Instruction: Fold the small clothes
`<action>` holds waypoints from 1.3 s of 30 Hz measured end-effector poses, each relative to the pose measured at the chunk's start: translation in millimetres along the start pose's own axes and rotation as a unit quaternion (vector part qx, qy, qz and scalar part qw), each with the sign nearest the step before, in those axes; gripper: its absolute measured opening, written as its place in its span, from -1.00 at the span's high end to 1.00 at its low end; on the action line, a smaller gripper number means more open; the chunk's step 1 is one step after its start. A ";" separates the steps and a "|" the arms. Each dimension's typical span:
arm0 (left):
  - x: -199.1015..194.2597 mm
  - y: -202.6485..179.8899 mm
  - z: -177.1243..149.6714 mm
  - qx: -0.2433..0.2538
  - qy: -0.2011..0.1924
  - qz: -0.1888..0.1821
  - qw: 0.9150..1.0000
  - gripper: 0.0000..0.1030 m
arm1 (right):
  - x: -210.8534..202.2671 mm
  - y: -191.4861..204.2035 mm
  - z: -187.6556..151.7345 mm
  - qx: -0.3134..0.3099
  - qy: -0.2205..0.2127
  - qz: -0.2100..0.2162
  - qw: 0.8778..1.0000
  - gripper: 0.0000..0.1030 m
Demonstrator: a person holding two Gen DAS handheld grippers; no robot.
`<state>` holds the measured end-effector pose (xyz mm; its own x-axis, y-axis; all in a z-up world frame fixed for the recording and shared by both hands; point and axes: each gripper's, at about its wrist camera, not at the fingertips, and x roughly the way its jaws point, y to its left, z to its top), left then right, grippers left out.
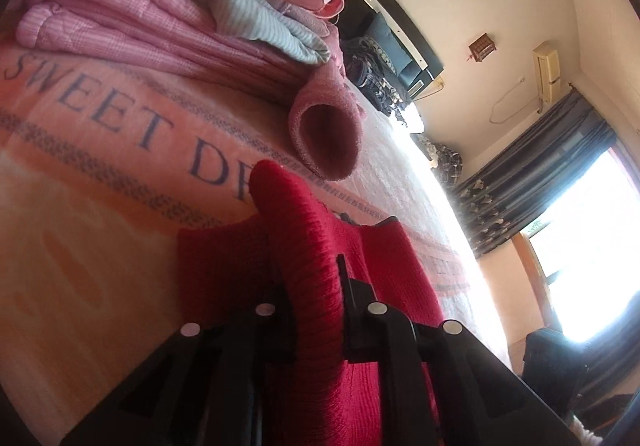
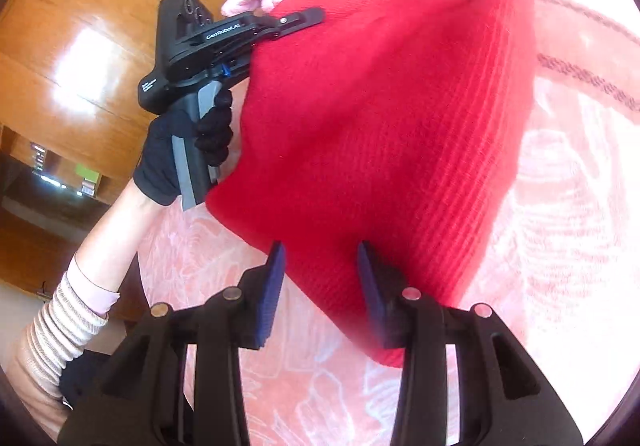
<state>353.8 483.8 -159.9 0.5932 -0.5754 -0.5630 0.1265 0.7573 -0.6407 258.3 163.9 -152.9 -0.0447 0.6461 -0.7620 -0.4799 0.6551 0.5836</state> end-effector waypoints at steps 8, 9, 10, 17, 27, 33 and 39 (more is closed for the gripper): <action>-13.1 16.1 -8.2 -0.054 0.020 0.014 0.998 0.64 | -4.8 -5.5 1.0 0.007 -0.004 -0.001 1.000 0.27; -22.5 15.4 -10.7 -0.058 0.023 0.013 0.998 0.59 | -7.5 -3.4 0.8 0.006 -0.008 -0.003 1.000 0.22; -31.3 13.1 -14.7 -0.064 0.031 0.021 0.997 0.53 | -14.4 -2.7 -0.8 0.008 -0.013 -0.003 1.000 0.16; -105.5 -15.5 -88.0 -0.075 0.073 0.012 0.994 0.37 | -37.1 -25.7 -15.3 0.047 -0.025 -0.046 0.998 -0.03; -92.6 -28.9 -132.4 -0.109 0.116 0.007 0.987 0.41 | -9.9 -47.0 -26.5 0.110 0.006 -0.005 0.994 0.01; -99.0 -18.0 -138.5 -0.108 0.122 0.037 0.986 0.84 | -7.6 -42.0 -23.8 0.099 0.005 -0.007 0.995 0.13; -99.2 -14.1 -145.6 -0.086 0.121 0.029 0.988 0.80 | -1.6 -32.5 -19.2 0.089 0.008 -0.018 0.996 0.12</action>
<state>177.4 485.2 -171.1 0.3853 -0.6048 -0.6970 -0.0520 0.7399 -0.6707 257.2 134.1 -176.0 -0.0457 0.6161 -0.7864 -0.3194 0.7369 0.5958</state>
